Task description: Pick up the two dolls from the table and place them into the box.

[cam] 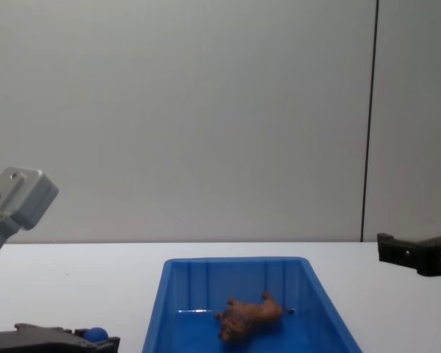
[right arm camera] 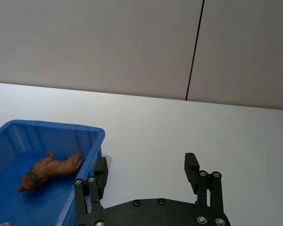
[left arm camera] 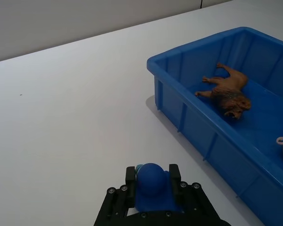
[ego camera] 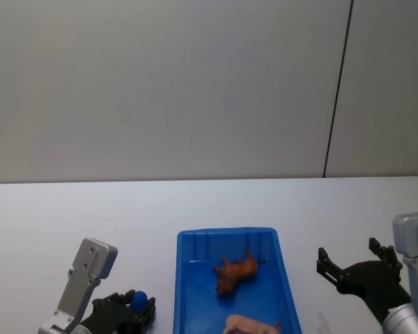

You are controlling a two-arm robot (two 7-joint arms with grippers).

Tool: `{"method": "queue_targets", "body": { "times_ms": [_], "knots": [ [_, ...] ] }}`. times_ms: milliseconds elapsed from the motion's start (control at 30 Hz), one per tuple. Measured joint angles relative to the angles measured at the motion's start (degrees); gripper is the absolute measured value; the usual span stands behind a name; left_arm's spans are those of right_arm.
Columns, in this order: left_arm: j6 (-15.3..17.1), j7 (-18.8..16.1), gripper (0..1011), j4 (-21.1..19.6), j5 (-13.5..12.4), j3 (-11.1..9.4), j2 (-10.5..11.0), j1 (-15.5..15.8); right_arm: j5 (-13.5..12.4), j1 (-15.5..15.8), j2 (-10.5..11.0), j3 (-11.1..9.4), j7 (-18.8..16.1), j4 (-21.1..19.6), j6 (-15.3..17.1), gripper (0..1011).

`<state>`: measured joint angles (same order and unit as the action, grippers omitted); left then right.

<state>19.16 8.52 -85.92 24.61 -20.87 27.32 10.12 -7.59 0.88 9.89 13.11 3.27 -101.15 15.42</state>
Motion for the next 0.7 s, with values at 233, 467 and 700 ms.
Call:
{"method": "queue_targets", "body": {
  "times_ms": [233,467,700],
  "knots": [
    [-0.8,0.82,292,0.37,-0.07,-0.06,-0.19,0.11,0.0,0.0,0.0,0.0,0.0,0.0,0.0,1001],
    [-1.96,0.9,243,-0.72,-0.8,0.07,-0.05,0.04,0.0,0.0,0.0,0.0,0.0,0.01,0.0,1001],
    [-3.46,0.88,206,-3.18,-2.27,0.39,0.27,0.13,0.0,0.0,0.0,0.0,0.0,0.01,0.0,1001]
  ]
}}
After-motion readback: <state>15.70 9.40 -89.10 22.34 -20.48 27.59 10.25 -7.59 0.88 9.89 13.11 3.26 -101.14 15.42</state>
